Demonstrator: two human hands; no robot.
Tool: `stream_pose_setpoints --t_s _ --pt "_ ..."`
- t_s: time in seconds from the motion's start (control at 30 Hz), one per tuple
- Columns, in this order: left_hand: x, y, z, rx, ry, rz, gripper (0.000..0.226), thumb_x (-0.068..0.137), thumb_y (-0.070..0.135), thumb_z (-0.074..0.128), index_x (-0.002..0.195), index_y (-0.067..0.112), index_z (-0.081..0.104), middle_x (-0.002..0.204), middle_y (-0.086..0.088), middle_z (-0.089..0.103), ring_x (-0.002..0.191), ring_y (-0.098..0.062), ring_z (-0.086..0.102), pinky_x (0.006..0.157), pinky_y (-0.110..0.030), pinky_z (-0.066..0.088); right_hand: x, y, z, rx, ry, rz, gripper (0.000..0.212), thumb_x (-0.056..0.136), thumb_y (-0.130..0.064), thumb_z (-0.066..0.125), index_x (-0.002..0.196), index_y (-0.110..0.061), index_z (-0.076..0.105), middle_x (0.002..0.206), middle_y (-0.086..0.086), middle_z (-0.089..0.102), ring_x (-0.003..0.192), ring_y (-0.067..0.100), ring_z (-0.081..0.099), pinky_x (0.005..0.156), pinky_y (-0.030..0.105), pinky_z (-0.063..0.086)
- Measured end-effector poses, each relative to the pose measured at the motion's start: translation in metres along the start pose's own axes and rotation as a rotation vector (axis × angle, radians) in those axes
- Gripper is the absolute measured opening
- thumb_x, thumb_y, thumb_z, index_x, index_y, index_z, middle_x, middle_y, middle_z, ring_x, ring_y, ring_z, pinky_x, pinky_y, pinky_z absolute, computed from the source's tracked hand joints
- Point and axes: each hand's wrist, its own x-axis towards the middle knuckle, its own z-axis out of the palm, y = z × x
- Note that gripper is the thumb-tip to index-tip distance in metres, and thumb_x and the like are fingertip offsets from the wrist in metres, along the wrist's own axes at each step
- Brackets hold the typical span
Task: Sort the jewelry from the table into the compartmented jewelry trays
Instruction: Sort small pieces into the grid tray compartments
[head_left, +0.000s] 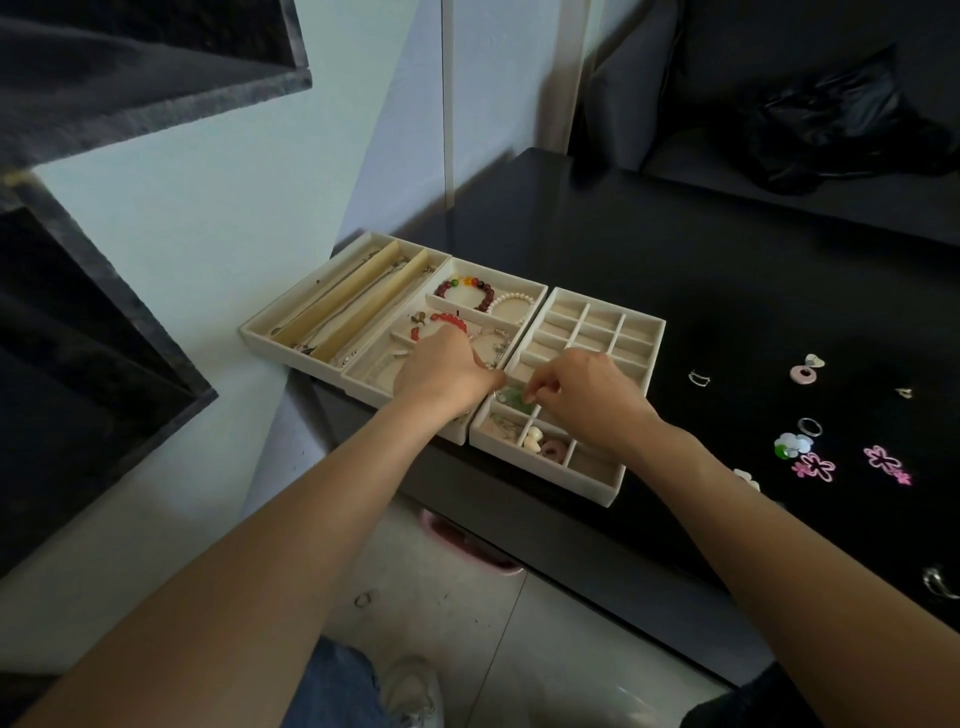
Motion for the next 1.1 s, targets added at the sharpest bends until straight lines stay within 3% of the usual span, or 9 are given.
stream_pose_setpoints --t_s 0.1,0.3,0.43,0.53,0.63,0.8,0.93,1.03,1.1 --pt "0.0 0.0 -0.001 -0.017 -0.022 0.001 0.025 0.081 0.032 0.07 0.086 0.008 0.071 0.077 -0.003 0.068 0.07 -0.014 0.061 0.067 -0.03 0.047 0.0 0.0 0.001 -0.006 -0.004 0.005 0.026 0.096 -0.014 0.046 0.105 -0.016 0.07 0.095 -0.006 0.059 0.061 0.002 0.051 0.053 0.016 0.038" --pt "0.0 0.003 0.0 -0.02 -0.089 0.02 0.02 0.081 0.029 0.072 0.084 0.009 0.072 0.087 -0.003 0.07 0.085 -0.018 0.064 0.081 -0.034 0.05 0.001 0.004 -0.001 0.014 0.056 0.031 0.023 0.095 -0.015 0.048 0.102 -0.017 0.07 0.108 -0.002 0.066 0.088 0.01 0.062 0.075 0.027 0.054" --pt "-0.003 0.008 0.004 0.056 -0.013 -0.004 0.022 0.081 0.03 0.069 0.074 0.011 0.059 0.071 -0.001 0.061 0.071 -0.019 0.061 0.06 -0.031 0.045 -0.002 0.004 -0.003 0.009 0.058 0.047 0.024 0.095 -0.014 0.047 0.103 -0.018 0.07 0.107 -0.002 0.065 0.09 0.012 0.062 0.077 0.029 0.054" --pt "-0.005 0.013 0.007 0.057 0.056 -0.008 0.024 0.083 0.031 0.066 0.074 0.013 0.054 0.067 0.001 0.057 0.065 -0.017 0.057 0.057 -0.029 0.041 -0.002 0.004 -0.003 0.003 0.056 0.057 0.024 0.094 -0.015 0.047 0.101 -0.019 0.07 0.107 -0.002 0.066 0.089 0.013 0.063 0.078 0.033 0.056" --pt "-0.007 0.018 0.01 0.056 0.043 -0.002 0.028 0.084 0.033 0.066 0.069 0.014 0.053 0.063 0.002 0.054 0.061 -0.017 0.056 0.055 -0.028 0.039 -0.004 0.004 -0.005 0.008 0.057 0.062 0.024 0.094 -0.014 0.047 0.101 -0.019 0.069 0.105 -0.002 0.066 0.086 0.012 0.063 0.075 0.031 0.056" --pt "-0.007 0.021 0.01 0.039 -0.093 0.095 0.028 0.087 0.036 0.062 0.088 0.009 0.068 0.058 0.004 0.054 0.056 -0.01 0.052 0.055 -0.026 0.039 -0.005 0.006 -0.01 0.012 0.077 0.063 0.026 0.095 -0.013 0.045 0.102 -0.016 0.069 0.105 0.001 0.066 0.085 0.013 0.061 0.066 0.023 0.048" --pt "-0.004 0.011 -0.003 -0.011 -0.01 0.147 0.032 0.092 0.027 0.053 0.084 0.001 0.07 0.049 0.003 0.046 0.044 -0.011 0.042 0.055 -0.026 0.041 -0.005 0.006 -0.012 0.018 0.071 0.054 0.027 0.095 -0.014 0.044 0.106 -0.017 0.069 0.109 0.001 0.066 0.076 0.01 0.058 0.056 0.02 0.043" --pt "-0.006 0.005 -0.015 0.05 -0.037 0.254 0.027 0.093 0.023 0.051 0.091 0.007 0.073 0.072 -0.003 0.065 0.055 -0.01 0.052 0.047 -0.016 0.034 -0.006 0.005 -0.012 0.032 0.041 0.038 0.028 0.096 -0.015 0.045 0.109 -0.018 0.069 0.107 -0.001 0.065 0.058 0.002 0.047 0.049 0.017 0.035" --pt "-0.009 0.004 -0.02 0.119 -0.067 0.343 0.024 0.094 0.02 0.05 0.1 0.017 0.073 0.097 0.002 0.068 0.076 -0.008 0.057 0.06 -0.014 0.039 -0.006 0.004 -0.011 0.026 0.014 0.024 0.028 0.096 -0.015 0.045 0.109 -0.019 0.069 0.102 -0.003 0.063 0.053 0.001 0.042 0.048 0.016 0.032"
